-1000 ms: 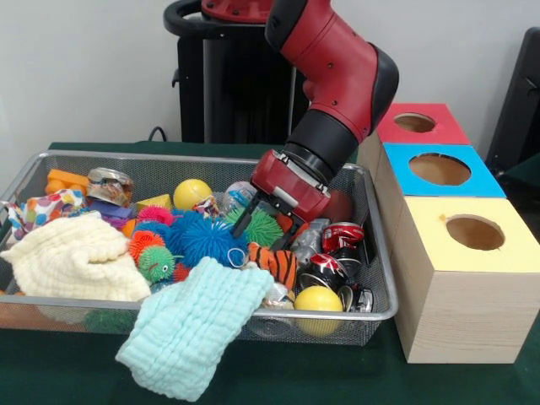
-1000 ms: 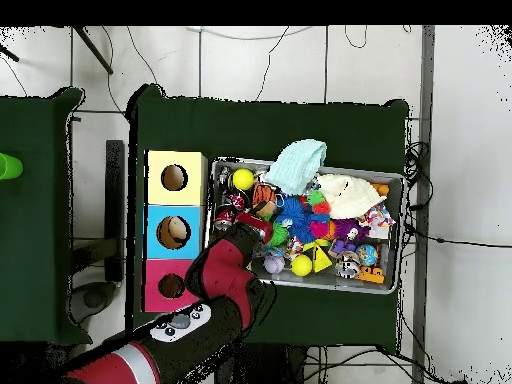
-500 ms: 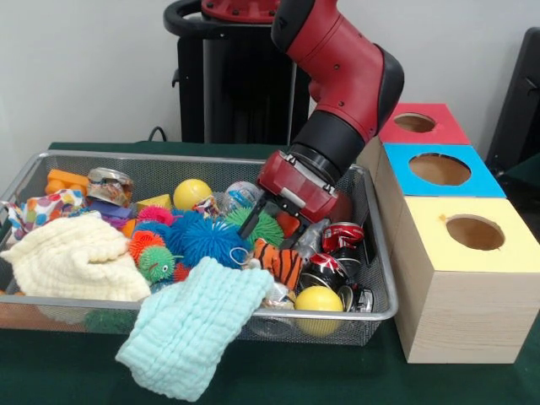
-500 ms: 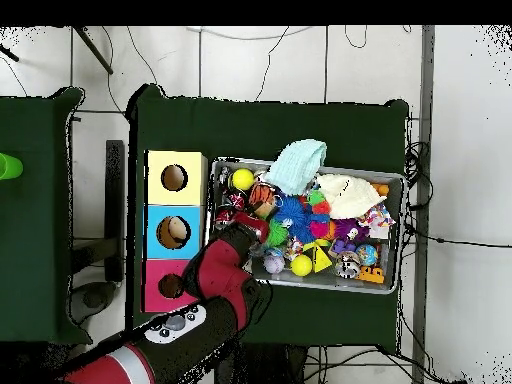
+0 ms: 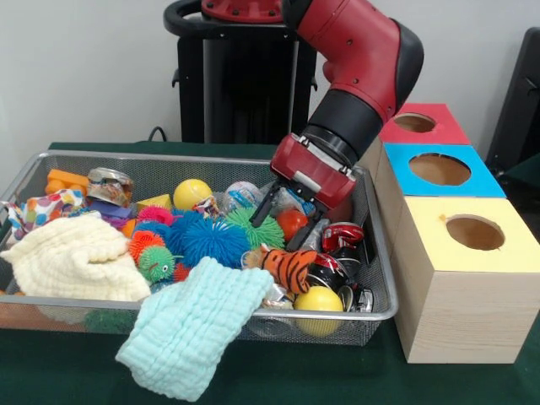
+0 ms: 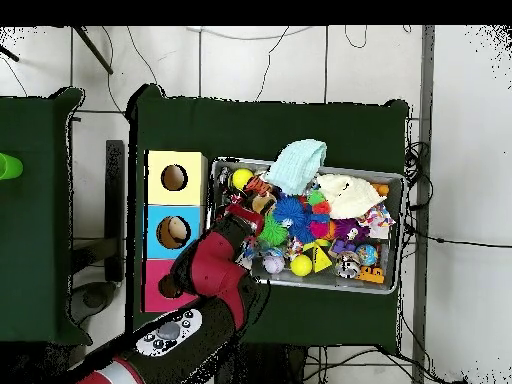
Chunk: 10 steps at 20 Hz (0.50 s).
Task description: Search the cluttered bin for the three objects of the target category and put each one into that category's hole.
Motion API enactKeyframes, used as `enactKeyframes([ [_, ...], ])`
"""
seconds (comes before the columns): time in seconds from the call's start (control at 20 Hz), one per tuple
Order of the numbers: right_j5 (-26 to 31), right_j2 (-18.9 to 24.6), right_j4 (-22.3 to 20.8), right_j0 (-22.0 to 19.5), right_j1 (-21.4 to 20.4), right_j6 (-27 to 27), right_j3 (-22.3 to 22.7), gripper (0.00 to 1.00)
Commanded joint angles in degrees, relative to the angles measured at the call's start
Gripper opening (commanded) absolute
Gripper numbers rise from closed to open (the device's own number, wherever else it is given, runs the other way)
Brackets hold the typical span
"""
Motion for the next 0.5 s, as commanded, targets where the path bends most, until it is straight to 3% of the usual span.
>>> enactKeyframes([
  [0.05,5.4,5.1,-1.9,-2.8,-2.9,4.8,-8.5,1.00],
  [0.5,1.9,5.5,-1.6,-3.6,-0.9,6.2,-9.3,1.00],
])
